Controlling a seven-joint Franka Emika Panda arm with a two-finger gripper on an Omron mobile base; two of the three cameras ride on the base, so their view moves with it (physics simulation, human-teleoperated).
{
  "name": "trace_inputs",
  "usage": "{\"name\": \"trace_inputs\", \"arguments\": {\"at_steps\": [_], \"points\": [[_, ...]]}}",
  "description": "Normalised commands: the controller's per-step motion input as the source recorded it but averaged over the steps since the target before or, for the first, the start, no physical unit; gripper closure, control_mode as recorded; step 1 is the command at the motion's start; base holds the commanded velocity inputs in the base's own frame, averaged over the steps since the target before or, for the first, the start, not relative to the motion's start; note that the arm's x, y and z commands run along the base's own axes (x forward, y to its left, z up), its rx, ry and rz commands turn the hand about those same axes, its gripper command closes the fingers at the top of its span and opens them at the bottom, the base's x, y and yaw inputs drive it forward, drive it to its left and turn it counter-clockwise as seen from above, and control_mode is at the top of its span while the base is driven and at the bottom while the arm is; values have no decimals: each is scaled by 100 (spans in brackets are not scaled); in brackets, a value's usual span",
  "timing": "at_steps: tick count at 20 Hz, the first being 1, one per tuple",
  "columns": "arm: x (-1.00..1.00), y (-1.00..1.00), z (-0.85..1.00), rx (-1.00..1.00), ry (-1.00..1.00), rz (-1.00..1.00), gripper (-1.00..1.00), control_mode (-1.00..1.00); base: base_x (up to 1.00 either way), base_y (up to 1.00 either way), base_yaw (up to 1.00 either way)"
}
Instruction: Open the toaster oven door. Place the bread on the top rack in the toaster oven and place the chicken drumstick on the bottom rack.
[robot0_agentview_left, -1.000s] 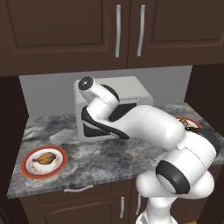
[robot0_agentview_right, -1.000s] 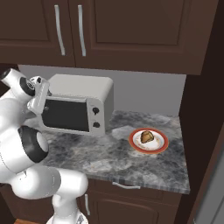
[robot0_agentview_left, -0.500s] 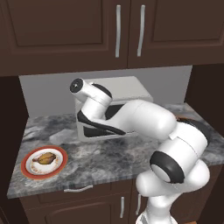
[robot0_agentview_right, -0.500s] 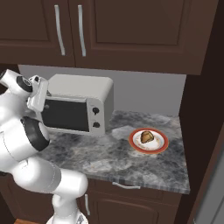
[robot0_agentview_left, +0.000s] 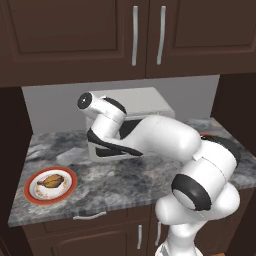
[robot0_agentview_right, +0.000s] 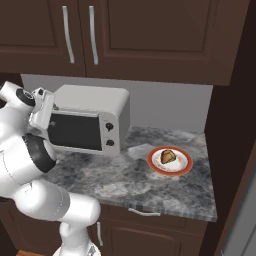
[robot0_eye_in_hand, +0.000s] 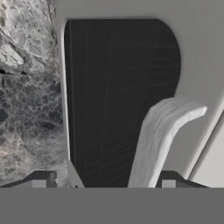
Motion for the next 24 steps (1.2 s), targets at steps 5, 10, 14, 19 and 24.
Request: {"name": "trace_inputs", "arguments": {"at_steps": [5, 10, 14, 19, 24], "points": [[1, -13, -64, 0, 3, -2, -100, -100, 0, 0, 0], [-4, -7, -73, 0, 18, -3, -100, -100, 0, 0, 0], [-20, -2, -91, 0, 22, -5, -100, -100, 0, 0, 0], [-28, 1, -94, 0, 11, -4, -100, -100, 0, 0, 0], [-30, 2, -93, 3, 2, -1, -100, -100, 0, 0, 0]]}}
